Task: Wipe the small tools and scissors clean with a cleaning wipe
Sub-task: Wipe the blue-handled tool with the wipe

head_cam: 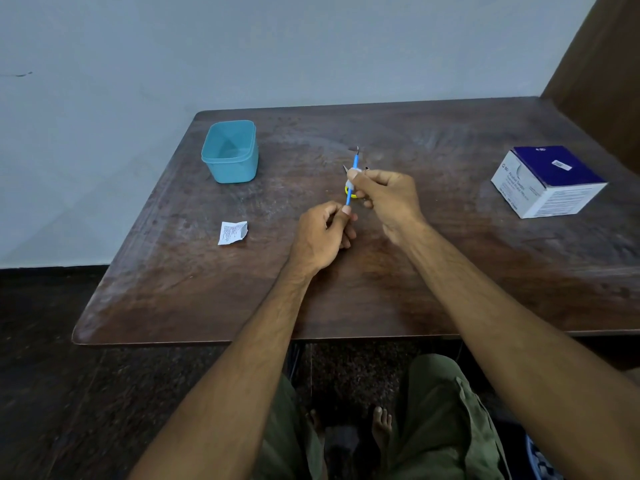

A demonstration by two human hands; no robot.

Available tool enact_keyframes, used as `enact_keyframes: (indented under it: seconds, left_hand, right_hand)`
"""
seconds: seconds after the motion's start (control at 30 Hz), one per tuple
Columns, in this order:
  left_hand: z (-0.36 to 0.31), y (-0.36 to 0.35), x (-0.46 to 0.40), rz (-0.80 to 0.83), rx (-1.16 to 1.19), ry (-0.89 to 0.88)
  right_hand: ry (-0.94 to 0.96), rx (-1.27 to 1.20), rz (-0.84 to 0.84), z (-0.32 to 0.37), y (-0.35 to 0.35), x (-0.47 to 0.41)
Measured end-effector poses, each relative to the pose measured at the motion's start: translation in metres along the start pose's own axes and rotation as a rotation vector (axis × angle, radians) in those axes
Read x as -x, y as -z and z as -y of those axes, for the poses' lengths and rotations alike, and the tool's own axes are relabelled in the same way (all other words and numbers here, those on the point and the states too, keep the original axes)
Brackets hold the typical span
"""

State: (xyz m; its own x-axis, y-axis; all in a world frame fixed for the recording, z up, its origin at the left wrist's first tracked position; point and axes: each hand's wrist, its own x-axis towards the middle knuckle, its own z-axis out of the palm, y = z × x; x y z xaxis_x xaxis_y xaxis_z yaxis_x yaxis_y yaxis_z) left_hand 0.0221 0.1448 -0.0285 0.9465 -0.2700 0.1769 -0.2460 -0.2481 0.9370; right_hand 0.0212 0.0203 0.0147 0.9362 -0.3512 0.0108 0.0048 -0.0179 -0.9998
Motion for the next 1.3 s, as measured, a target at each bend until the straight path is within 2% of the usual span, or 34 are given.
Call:
enact_keyframes:
  seconds: [0.23,0.37,0.57,0.73,0.97,1.13,1.3]
  left_hand:
    - [-0.004,0.005,0.001,-0.142,0.137,-0.019]
    - [-0.007,0.006,0.004,-0.158,0.202,0.004]
    - [-0.011,0.008,0.008,-0.158,0.238,0.068]
    - [-0.010,0.032,0.004,-0.246,0.198,0.141]
    - [-0.028,0.121,-0.045,-0.457,-0.102,0.159]
    - [-0.046,0.175,-0.096,-0.434,-0.446,0.231]
    - [-0.037,0.187,-0.135,-0.352,-0.690,0.331]
  right_hand:
    - [0.017,0.014,-0.018,0.001,-0.001,0.008]
    - [0.025,0.002,-0.007,0.003,-0.005,0.015]
    - [-0.017,-0.056,-0.031,0.002,-0.008,0.015]
    - [-0.056,-0.119,-0.061,-0.003,-0.012,0.013]
    - [-0.067,-0.103,-0.010,-0.017,-0.023,0.012]
    - [-0.068,-0.102,0.003,-0.016,-0.037,0.003]
    - [-0.050,-0.100,0.018,-0.013,-0.044,-0.008]
